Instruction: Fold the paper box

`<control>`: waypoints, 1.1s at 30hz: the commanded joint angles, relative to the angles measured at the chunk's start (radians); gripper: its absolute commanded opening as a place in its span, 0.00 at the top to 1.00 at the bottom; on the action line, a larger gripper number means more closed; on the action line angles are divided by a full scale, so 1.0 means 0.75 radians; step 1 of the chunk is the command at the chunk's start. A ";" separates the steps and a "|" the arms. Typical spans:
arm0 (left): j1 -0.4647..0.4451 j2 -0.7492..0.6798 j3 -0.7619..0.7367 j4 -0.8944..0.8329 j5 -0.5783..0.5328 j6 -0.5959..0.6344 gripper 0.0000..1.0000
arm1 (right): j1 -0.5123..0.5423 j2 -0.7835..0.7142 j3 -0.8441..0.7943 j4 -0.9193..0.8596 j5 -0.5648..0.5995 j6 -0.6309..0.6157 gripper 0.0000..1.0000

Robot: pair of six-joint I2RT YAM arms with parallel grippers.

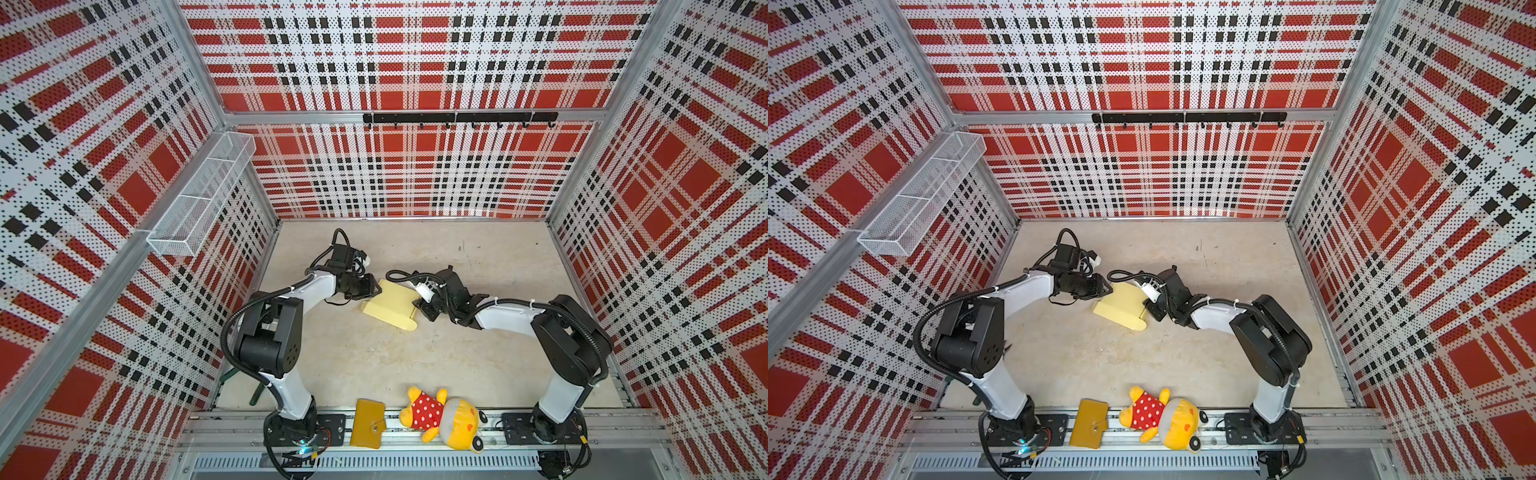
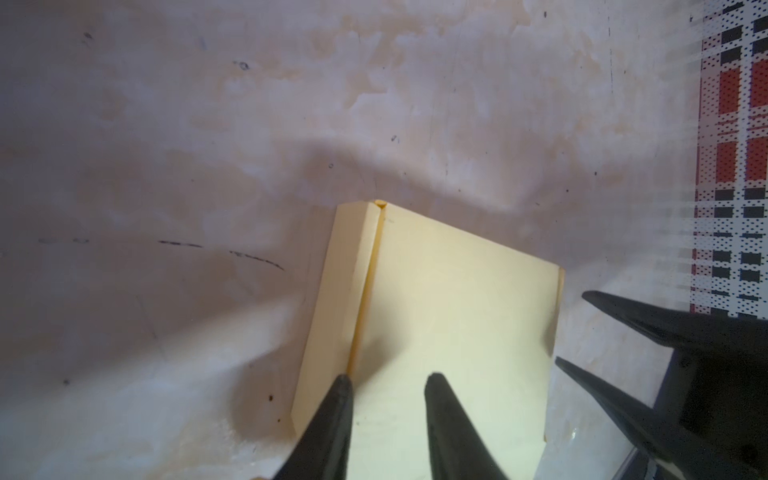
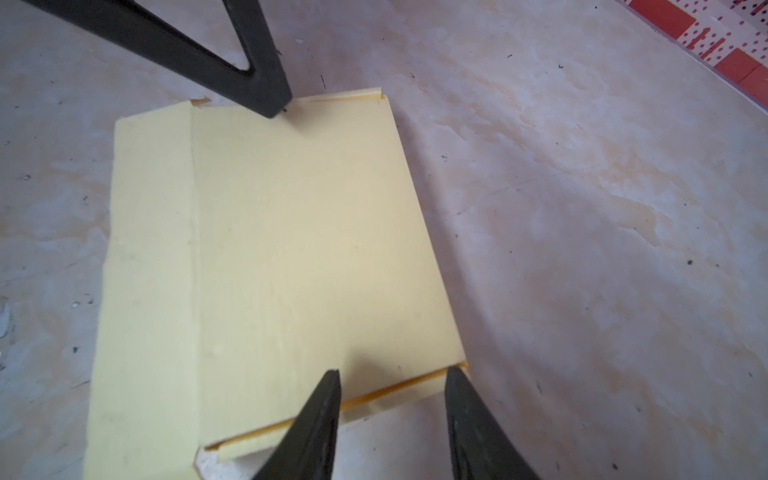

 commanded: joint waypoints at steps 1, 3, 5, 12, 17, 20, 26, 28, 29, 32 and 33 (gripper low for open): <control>-0.009 -0.011 0.002 0.010 -0.024 0.025 0.66 | 0.034 -0.030 0.007 0.086 -0.030 0.027 0.56; -0.014 -0.011 0.018 -0.002 -0.024 0.030 0.66 | 0.044 -0.002 0.024 0.092 -0.045 0.052 0.56; -0.025 -0.015 0.033 -0.014 -0.025 0.040 0.65 | 0.061 0.029 0.048 0.069 -0.054 0.033 0.56; -0.041 -0.079 0.093 -0.065 -0.052 0.101 0.58 | 0.069 0.096 0.027 0.054 -0.023 0.011 0.56; -0.002 -0.019 0.163 -0.149 -0.221 0.216 0.50 | 0.069 0.135 -0.005 0.064 -0.009 0.000 0.56; 0.024 0.020 0.175 -0.175 -0.131 0.263 0.42 | 0.070 0.136 -0.002 0.046 -0.028 -0.001 0.56; 0.028 0.044 0.118 -0.177 -0.057 0.279 0.34 | 0.060 0.097 0.008 0.031 -0.018 -0.031 0.56; 0.028 0.027 0.083 -0.158 -0.028 0.296 0.42 | 0.057 0.083 0.009 0.033 -0.022 -0.044 0.56; 0.027 0.025 0.060 -0.143 -0.015 0.310 0.47 | 0.055 0.080 0.010 0.041 -0.024 -0.052 0.56; 0.027 0.055 0.043 -0.138 0.016 0.325 0.55 | 0.053 0.084 0.023 0.048 -0.022 -0.060 0.56; 0.023 0.067 0.053 -0.151 0.016 0.328 0.55 | 0.052 0.085 0.027 0.045 -0.025 -0.060 0.56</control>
